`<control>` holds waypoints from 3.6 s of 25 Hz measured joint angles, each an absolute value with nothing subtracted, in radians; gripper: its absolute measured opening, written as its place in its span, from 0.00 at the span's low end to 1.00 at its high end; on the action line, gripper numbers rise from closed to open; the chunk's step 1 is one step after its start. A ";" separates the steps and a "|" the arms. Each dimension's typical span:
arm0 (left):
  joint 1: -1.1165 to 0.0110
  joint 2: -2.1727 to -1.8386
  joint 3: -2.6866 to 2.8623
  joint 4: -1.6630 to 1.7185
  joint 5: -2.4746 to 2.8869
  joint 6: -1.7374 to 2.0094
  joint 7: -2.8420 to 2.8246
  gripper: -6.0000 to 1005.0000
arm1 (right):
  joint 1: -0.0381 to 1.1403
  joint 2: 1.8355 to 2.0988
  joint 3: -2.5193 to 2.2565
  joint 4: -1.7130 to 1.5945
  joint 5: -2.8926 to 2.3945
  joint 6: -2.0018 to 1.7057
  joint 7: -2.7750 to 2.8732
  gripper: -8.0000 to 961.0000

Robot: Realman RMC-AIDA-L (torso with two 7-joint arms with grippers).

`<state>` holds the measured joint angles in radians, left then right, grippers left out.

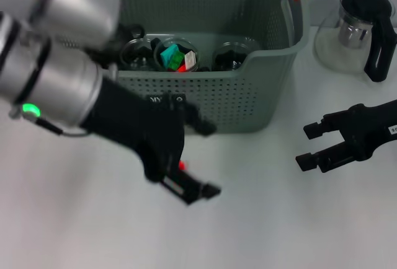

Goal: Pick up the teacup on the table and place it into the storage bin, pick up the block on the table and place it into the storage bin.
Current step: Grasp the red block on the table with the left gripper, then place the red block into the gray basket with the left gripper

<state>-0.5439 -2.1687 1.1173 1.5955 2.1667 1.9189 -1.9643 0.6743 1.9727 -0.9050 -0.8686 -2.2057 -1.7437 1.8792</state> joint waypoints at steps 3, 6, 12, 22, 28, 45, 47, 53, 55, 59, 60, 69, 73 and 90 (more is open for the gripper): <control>-0.524 -2.173 1.168 1.577 2.212 1.913 -1.888 0.94 | 0.676 1.974 -0.905 -0.868 -2.206 -1.741 1.879 0.99; -0.531 -2.174 1.204 1.511 2.275 1.871 -1.816 0.94 | 0.678 1.976 -0.905 -0.868 -2.206 -1.740 1.879 0.98; -0.571 -2.170 1.249 1.341 2.382 1.684 -1.704 0.93 | 0.680 1.981 -0.905 -0.868 -2.206 -1.737 1.885 0.98; -0.622 -2.167 1.331 1.126 2.476 1.423 -1.633 0.92 | 0.684 1.989 -0.905 -0.868 -2.206 -1.736 1.887 0.99; -0.653 -2.167 1.341 1.044 2.489 1.355 -1.634 0.91 | 0.684 1.990 -0.905 -0.868 -2.206 -1.735 1.889 0.98; -0.655 -2.169 1.347 0.981 2.514 1.268 -1.674 0.60 | 0.684 1.991 -0.905 -0.857 -2.207 -1.723 1.888 0.99; -0.656 -2.169 1.347 0.974 2.514 1.257 -1.675 0.59 | 0.684 1.991 -0.906 -0.857 -2.207 -1.723 1.888 0.99; -0.656 -2.171 1.347 0.962 2.514 1.244 -1.685 0.58 | 0.684 1.991 -0.905 -0.857 -2.207 -1.723 1.887 0.99; -0.656 -2.171 1.347 0.961 2.514 1.244 -1.692 0.58 | 0.684 1.991 -0.905 -0.857 -2.207 -1.723 1.887 0.99; -0.659 -2.169 1.347 0.960 2.515 1.245 -1.724 0.57 | 0.684 1.991 -0.905 -0.857 -2.207 -1.723 1.888 0.99; -0.661 -2.169 1.347 0.960 2.519 1.247 -1.734 0.57 | 0.683 1.991 -0.905 -0.857 -2.207 -1.723 1.888 0.99; -0.674 -2.169 1.352 0.969 2.556 1.297 -1.784 0.24 | 0.683 1.991 -0.905 -0.857 -2.207 -1.723 1.884 0.98; -0.654 -2.172 1.354 1.007 2.546 1.305 -1.784 0.20 | 0.680 1.991 -0.905 -0.857 -2.207 -1.723 1.881 0.98; -0.713 -2.121 0.688 1.232 2.040 1.920 -1.949 0.19 | 0.675 1.986 -0.905 -0.859 -2.206 -1.733 1.866 0.98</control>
